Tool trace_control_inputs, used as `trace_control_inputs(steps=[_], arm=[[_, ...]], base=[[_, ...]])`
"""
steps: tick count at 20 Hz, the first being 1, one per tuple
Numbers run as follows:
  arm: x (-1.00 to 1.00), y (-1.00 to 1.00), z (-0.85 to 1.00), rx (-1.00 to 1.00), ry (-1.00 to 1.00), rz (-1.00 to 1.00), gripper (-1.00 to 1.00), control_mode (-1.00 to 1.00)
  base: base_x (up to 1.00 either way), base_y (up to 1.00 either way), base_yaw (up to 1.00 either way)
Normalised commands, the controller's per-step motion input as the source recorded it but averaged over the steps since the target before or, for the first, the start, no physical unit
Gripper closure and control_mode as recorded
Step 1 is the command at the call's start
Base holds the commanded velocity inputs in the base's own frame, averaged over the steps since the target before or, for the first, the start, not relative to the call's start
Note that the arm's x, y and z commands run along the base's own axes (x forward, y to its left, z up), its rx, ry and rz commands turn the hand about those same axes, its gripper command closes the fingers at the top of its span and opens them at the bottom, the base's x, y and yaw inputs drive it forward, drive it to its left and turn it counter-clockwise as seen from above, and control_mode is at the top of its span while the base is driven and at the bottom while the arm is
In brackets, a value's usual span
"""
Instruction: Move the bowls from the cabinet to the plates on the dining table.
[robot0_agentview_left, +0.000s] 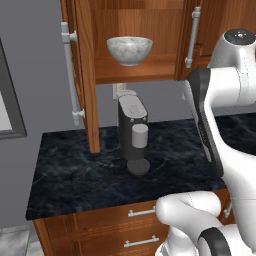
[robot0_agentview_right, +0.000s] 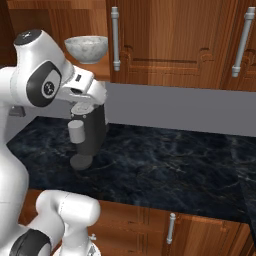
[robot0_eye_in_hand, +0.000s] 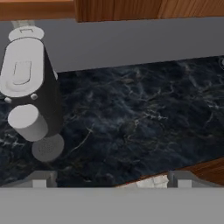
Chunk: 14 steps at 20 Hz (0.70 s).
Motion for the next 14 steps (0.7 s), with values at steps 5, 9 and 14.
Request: trace_control_inputs(steps=[5,9,14], arm=[[0.22,-0.1,0.27,-0.04,0.0,0.1,-1.0,-1.0],[0.05,-0.08,0.23,0.0,0.0,0.15,-1.0,-1.0],[0.0,-0.07,0.28,0.0,-0.01,0.11,-1.0,-1.0]], base=[[0.0,0.0,0.0],[0.0,0.0,0.0],[0.0,0.0,0.0]])
